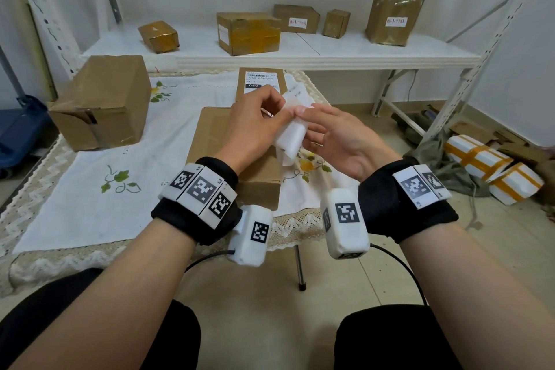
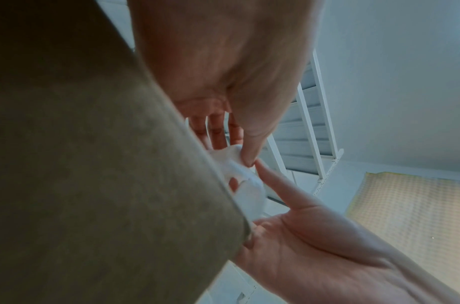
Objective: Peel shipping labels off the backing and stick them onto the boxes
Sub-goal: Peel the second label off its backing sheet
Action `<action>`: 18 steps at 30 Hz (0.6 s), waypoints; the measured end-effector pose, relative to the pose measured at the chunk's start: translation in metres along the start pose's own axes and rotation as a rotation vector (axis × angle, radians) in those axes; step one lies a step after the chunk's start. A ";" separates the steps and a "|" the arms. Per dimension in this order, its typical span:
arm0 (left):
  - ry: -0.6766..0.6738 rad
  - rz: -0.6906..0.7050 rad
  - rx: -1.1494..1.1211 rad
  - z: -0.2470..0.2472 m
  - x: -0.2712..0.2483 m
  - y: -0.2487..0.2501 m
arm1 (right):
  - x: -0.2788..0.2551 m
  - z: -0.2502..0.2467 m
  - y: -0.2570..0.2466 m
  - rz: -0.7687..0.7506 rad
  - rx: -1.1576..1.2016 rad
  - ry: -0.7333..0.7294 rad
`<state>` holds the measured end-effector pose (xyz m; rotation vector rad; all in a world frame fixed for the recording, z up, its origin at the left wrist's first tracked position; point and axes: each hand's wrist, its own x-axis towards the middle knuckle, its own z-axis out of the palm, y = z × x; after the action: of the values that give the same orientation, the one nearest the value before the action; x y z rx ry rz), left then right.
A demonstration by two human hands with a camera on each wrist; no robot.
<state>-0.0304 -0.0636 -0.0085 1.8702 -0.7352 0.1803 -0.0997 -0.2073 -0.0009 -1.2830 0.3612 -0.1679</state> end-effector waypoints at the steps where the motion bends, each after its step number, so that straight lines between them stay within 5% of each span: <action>1: -0.004 0.003 -0.010 0.000 0.000 0.000 | 0.001 0.000 0.000 -0.008 0.013 0.005; 18: -0.053 -0.080 -0.107 0.005 0.000 -0.002 | -0.006 0.000 -0.006 -0.028 0.024 0.030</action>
<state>-0.0303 -0.0676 -0.0119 1.8049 -0.6911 0.0397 -0.1047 -0.2075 0.0055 -1.2628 0.3662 -0.2150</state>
